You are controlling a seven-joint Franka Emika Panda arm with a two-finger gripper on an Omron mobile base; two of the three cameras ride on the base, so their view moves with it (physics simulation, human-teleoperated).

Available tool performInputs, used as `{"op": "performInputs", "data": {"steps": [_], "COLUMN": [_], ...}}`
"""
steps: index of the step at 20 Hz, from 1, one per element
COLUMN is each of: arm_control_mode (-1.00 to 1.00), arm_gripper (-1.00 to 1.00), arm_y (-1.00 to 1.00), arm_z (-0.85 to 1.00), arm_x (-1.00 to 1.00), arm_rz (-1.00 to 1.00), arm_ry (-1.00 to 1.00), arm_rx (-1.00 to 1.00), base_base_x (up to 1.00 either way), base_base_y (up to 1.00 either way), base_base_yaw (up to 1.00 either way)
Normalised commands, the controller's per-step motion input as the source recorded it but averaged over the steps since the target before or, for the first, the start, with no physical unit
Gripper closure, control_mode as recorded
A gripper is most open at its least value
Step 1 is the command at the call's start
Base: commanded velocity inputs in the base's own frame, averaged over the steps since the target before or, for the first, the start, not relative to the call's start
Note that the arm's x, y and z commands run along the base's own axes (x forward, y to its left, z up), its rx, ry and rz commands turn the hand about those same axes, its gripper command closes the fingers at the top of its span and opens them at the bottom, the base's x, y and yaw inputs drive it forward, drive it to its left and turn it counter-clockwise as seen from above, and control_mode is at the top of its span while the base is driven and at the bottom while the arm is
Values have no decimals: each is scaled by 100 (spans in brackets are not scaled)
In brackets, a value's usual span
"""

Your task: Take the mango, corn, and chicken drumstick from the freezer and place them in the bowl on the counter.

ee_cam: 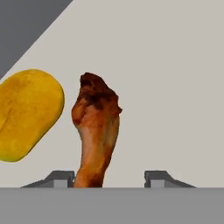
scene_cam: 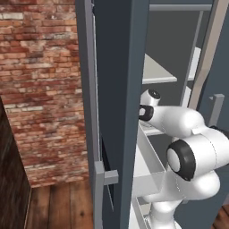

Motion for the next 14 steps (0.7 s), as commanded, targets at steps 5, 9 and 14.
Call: {"op": "performInputs", "data": {"steps": [5,9,14], "arm_control_mode": [-100,-100,-100], "arm_gripper": [100,100,100], "arm_y": [0,0,0], "arm_z": [-54,-43,-19], "arm_x": [1,-1,-22], "arm_rz": [0,0,0], "arm_ry": [0,-1,-1], "arm_rx": [0,0,0], "base_base_x": [0,0,0], "base_base_y": [0,0,0], "base_base_yaw": [0,0,0]}}
